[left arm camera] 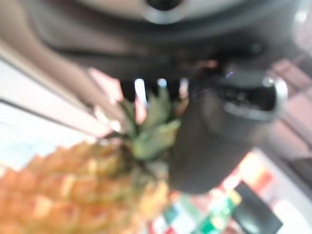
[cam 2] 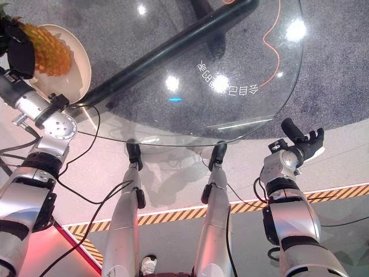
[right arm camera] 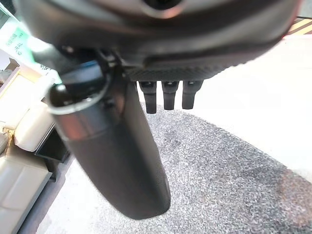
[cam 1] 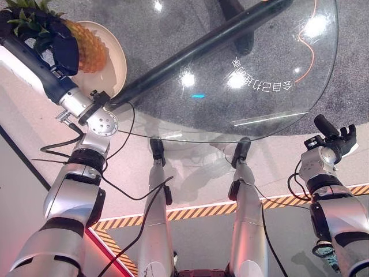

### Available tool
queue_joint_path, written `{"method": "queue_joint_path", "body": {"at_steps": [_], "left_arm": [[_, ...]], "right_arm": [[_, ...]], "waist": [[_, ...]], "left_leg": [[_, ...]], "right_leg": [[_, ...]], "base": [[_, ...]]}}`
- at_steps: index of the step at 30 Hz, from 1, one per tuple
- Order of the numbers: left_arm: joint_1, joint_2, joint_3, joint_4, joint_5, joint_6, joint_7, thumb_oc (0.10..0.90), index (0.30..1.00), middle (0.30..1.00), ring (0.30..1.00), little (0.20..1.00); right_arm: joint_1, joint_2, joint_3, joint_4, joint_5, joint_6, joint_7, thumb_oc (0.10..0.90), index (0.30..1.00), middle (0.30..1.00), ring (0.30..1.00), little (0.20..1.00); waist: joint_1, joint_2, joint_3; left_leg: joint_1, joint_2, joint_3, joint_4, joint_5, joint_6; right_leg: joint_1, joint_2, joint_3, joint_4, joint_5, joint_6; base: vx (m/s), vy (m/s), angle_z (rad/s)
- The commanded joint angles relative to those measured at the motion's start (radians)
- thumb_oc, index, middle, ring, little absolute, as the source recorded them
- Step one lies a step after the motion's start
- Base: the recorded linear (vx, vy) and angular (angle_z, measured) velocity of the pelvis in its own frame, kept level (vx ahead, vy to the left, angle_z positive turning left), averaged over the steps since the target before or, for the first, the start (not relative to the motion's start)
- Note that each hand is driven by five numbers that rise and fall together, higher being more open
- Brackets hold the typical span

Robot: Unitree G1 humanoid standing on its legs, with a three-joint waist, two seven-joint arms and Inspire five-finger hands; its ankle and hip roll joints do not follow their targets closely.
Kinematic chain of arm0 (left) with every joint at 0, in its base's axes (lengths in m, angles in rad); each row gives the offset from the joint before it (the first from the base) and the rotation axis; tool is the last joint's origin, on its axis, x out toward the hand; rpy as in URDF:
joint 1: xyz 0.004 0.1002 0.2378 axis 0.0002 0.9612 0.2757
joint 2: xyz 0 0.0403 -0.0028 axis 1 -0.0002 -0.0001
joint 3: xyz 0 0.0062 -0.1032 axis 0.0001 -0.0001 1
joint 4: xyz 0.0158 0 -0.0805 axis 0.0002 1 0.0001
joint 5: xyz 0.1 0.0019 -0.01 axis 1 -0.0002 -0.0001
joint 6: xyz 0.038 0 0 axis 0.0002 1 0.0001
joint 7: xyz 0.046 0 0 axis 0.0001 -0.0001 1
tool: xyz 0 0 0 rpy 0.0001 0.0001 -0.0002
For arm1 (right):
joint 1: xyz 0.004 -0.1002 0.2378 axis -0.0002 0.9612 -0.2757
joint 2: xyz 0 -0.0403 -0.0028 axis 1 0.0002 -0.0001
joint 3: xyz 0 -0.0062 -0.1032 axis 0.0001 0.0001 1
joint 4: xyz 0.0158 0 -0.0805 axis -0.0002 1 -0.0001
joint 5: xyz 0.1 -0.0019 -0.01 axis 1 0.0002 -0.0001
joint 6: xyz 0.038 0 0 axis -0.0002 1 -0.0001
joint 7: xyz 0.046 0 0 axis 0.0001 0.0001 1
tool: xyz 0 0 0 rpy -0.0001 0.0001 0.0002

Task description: Pick up the fruit to the plate

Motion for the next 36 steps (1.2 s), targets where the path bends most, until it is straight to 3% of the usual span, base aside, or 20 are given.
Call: {"method": "queue_joint_path", "body": {"at_steps": [1,36], "left_arm": [[-0.034,0.057,0.050,-0.008,0.017,-0.064,0.071,0.800,0.900,0.900,0.900,0.900],[0.047,0.017,0.044,-0.042,0.008,-0.075,0.037,0.800,0.900,0.900,0.900,0.900]], "right_arm": [[0.030,-0.063,-0.007,0.012,0.031,-0.088,-0.023,0.800,0.900,0.900,0.900,0.900],[0.050,-0.063,-0.017,0.002,0.023,-0.094,-0.025,0.800,0.900,0.900,0.900,0.900]], "waist": [[0.028,-0.035,-0.018],[0.043,-0.033,-0.018]], "left_leg": [[-0.043,-0.018,-0.064,0.157,-0.118,-0.004],[-0.050,-0.020,-0.071,0.183,-0.132,-0.006]], "right_leg": [[-0.020,0.064,-0.010,0.050,-0.030,-0.022],[-0.024,0.059,-0.022,0.081,-0.047,-0.021]], "base": [[0.00,0.000,0.00],[0.00,0.000,0.00]]}}
